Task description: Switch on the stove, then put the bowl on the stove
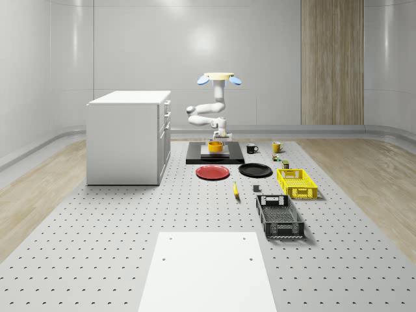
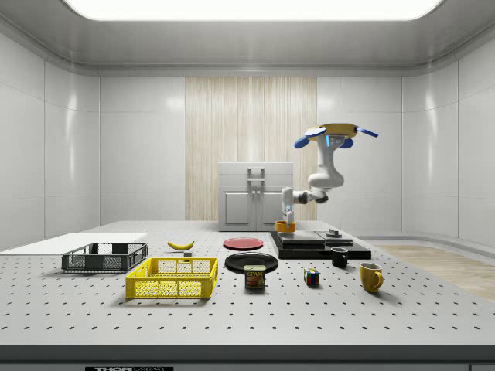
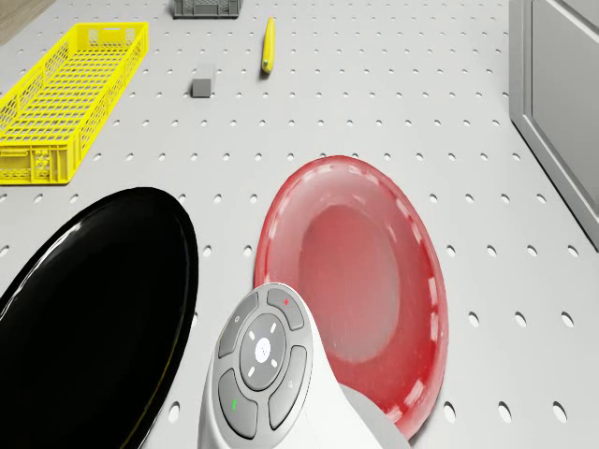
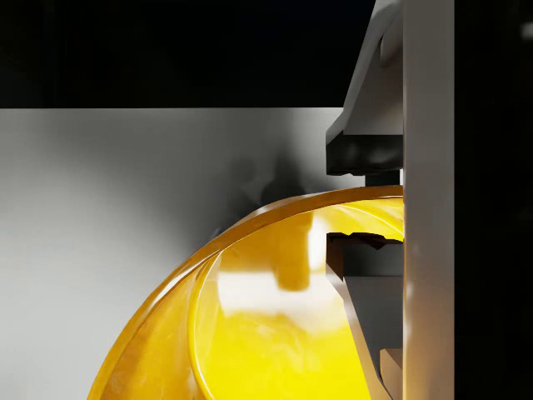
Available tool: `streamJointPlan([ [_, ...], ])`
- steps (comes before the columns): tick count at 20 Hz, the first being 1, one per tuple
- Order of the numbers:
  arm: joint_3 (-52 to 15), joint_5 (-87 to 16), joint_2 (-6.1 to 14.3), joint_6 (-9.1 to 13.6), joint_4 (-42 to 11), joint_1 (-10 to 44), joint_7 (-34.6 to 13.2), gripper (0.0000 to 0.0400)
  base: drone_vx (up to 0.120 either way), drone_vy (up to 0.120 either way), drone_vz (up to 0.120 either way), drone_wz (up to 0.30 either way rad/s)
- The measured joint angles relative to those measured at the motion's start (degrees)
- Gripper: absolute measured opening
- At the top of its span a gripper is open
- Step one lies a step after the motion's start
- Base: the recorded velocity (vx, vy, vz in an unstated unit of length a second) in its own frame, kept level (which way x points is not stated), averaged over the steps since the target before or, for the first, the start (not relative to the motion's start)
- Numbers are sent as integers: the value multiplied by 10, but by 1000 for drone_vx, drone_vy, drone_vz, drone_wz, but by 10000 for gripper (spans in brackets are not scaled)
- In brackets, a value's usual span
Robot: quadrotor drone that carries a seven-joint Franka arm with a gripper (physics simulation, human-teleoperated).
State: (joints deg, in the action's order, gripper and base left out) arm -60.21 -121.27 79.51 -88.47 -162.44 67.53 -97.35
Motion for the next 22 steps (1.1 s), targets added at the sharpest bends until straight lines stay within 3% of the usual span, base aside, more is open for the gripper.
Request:
streamJointPlan([
  [10,0,0,-1,1,0,-1,0,100,-120,0,0,0],
  [20,29,-27,4,-19,15,-7,15,100,0,0,0,0],
  [22,31,-28,5,-22,16,-11,19,218,0,0,0,0],
])
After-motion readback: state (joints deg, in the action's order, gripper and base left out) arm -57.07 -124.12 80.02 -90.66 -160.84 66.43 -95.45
